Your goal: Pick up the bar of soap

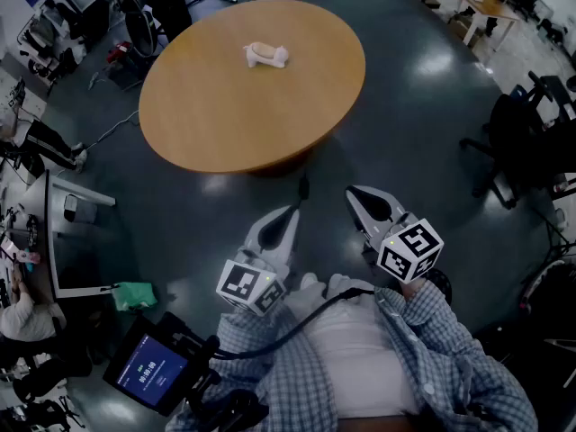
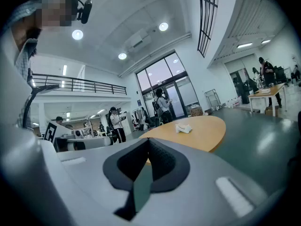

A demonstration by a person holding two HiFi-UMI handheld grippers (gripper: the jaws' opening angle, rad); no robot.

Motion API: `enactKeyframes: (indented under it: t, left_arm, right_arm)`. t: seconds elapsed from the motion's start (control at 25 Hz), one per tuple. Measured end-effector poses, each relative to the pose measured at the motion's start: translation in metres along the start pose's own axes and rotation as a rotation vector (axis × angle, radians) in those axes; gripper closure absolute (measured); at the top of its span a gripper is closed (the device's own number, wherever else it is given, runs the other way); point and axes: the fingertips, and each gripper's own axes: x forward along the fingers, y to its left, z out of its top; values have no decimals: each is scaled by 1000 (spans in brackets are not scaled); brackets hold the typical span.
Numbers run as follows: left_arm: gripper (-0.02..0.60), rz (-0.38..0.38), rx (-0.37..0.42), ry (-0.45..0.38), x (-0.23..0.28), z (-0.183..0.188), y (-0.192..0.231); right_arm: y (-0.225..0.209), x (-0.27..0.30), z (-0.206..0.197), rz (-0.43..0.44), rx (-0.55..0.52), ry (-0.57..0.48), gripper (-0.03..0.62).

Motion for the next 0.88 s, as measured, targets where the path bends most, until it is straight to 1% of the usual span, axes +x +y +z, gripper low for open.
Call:
enactKeyframes:
  t: [0.64, 0.88]
  left_arm:
    - [583, 0, 8, 4, 3, 0, -1]
    - [583, 4, 12, 7, 6, 1, -2]
  right_arm:
    - [-4, -1, 2, 0, -1, -7, 591]
    - [-10, -1, 6, -6, 35, -26, 591]
